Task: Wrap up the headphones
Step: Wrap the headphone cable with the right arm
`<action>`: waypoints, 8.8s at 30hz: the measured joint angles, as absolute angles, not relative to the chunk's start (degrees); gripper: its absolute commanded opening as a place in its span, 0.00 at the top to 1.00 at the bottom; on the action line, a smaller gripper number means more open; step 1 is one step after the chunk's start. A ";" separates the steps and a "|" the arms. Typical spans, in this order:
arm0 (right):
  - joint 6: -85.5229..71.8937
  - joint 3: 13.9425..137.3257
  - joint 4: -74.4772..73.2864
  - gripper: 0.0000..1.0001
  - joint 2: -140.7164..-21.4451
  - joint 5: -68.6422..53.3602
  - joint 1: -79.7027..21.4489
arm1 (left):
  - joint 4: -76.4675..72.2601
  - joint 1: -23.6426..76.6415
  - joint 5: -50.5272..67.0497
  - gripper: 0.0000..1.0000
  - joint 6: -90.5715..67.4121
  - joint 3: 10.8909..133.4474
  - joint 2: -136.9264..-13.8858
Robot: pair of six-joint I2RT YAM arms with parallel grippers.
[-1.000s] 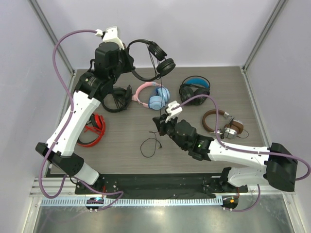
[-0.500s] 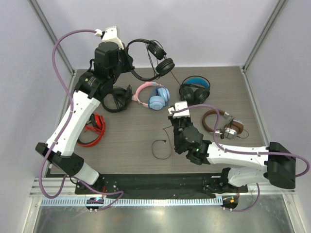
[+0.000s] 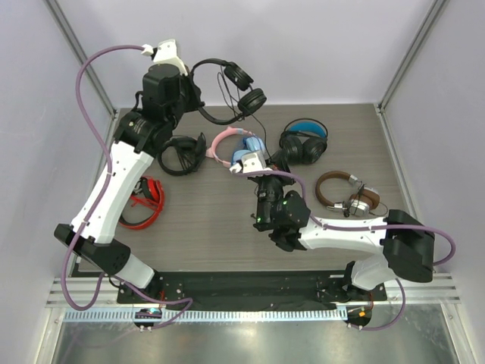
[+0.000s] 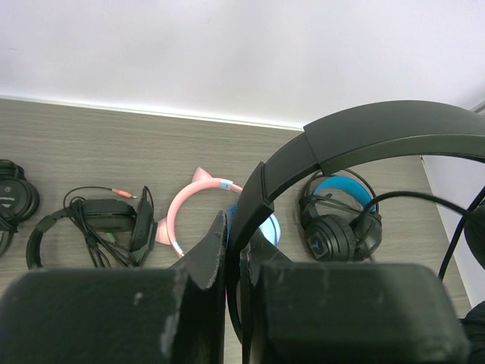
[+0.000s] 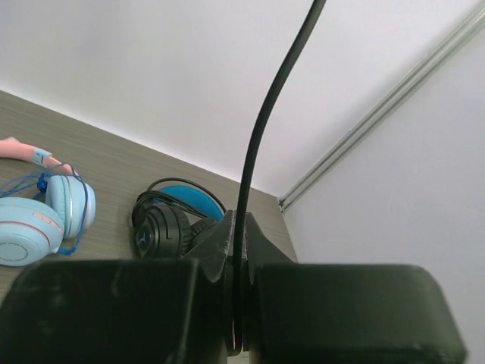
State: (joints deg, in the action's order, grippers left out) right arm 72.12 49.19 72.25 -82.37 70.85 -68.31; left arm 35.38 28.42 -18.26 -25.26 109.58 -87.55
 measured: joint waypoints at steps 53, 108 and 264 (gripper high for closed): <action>7.38 82.06 12.62 0.99 -89.45 25.78 -31.07 | 35.42 27.99 -9.34 1.00 -25.32 106.24 -83.70; 73.12 47.79 68.95 0.99 -96.99 61.63 -74.59 | 32.73 21.58 -13.58 1.00 -36.47 101.93 -83.00; 67.77 104.86 22.31 0.80 -95.68 34.13 -49.95 | 30.65 29.15 -5.34 1.00 -11.27 96.86 -88.58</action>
State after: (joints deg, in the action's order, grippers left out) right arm 67.77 104.86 22.31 -95.68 34.13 -49.95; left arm 30.65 29.15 -5.34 -11.27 96.86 -88.58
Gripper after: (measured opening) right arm 0.203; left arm 0.041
